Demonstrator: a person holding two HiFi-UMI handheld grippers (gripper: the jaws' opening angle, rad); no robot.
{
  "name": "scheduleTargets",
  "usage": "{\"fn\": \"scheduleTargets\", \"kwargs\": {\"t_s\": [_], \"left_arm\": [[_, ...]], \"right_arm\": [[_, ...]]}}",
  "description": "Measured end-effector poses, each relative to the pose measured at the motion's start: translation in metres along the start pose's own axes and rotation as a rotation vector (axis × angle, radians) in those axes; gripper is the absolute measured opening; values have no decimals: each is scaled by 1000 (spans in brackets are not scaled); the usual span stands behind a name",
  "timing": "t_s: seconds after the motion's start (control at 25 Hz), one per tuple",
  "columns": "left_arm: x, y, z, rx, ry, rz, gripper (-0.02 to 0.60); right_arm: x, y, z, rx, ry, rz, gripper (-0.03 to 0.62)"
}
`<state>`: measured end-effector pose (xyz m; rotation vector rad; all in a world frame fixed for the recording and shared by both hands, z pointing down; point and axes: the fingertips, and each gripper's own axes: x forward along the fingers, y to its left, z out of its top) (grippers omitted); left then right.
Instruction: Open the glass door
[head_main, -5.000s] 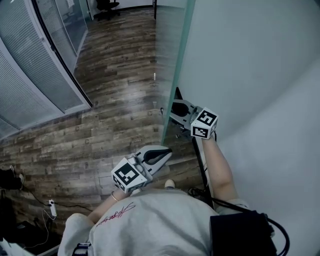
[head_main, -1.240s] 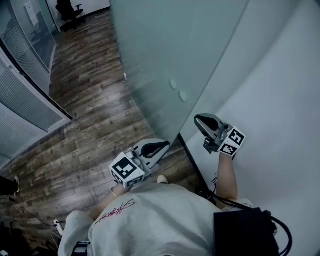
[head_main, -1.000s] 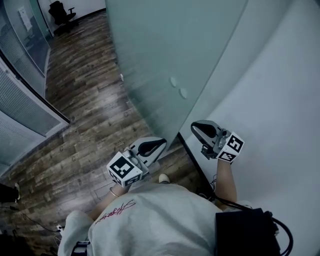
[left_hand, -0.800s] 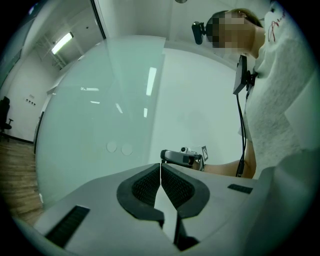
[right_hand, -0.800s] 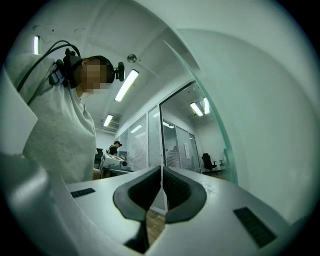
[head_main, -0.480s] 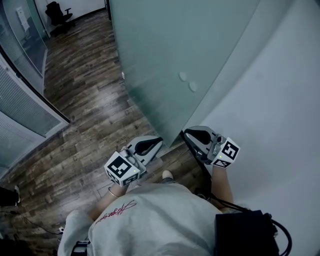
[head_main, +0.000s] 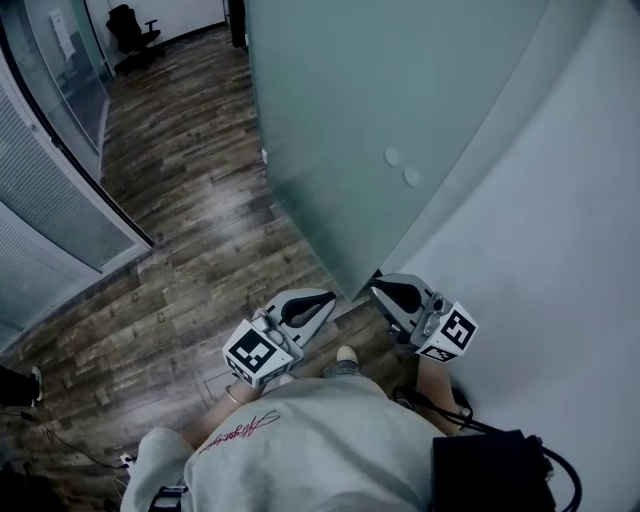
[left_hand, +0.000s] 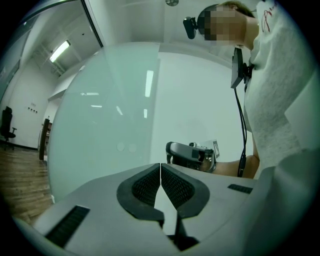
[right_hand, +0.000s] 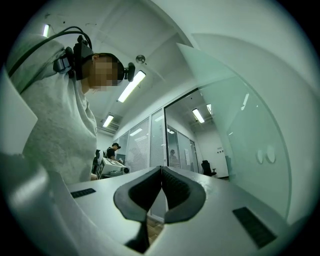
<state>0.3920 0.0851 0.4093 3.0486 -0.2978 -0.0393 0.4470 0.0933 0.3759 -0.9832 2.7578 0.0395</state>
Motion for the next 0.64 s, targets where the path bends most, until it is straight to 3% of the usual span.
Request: {"fn": "scheduleTargets", "kwargs": {"t_s": [0.64], "left_arm": [[-35, -16, -5, -45, 17, -6, 18]], "right_arm": [[11, 43, -9, -17, 25, -8, 20]]}}
